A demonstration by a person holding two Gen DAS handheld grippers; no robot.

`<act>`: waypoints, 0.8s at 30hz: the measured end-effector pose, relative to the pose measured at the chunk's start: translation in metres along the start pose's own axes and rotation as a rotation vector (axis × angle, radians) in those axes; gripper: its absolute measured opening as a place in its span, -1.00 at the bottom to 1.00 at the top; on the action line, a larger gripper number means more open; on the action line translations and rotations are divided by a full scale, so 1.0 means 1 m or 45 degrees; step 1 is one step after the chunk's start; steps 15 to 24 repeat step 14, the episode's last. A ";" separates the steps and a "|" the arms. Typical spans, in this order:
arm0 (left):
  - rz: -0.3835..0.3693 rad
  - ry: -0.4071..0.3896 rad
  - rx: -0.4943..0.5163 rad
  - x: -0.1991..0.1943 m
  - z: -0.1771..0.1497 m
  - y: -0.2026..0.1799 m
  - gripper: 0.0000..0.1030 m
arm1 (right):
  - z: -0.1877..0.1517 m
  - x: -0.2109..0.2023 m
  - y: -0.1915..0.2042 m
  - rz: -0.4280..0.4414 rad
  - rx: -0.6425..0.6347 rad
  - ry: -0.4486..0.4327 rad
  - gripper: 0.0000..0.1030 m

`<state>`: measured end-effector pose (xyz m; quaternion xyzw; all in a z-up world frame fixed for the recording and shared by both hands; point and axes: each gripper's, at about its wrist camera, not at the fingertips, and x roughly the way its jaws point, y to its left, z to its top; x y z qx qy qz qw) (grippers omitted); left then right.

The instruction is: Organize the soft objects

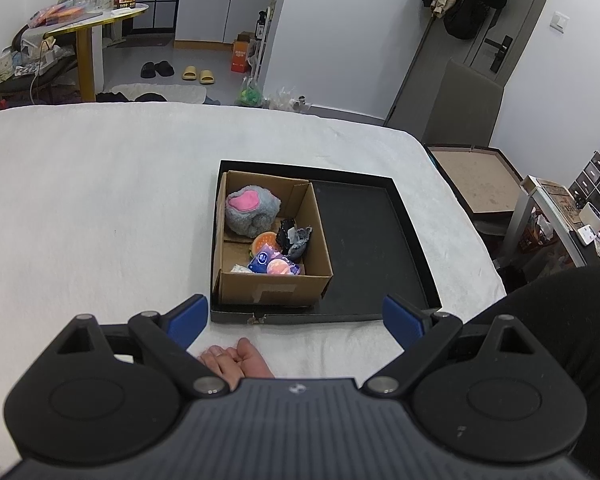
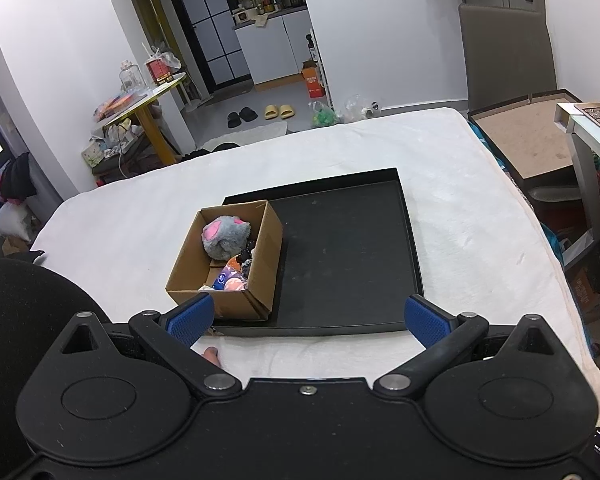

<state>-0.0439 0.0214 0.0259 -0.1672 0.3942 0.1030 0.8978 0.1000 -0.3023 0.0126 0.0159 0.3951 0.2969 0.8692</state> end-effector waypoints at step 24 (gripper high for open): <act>0.000 -0.004 0.018 0.000 0.000 -0.003 0.81 | 0.000 0.000 -0.001 0.011 0.003 0.001 1.00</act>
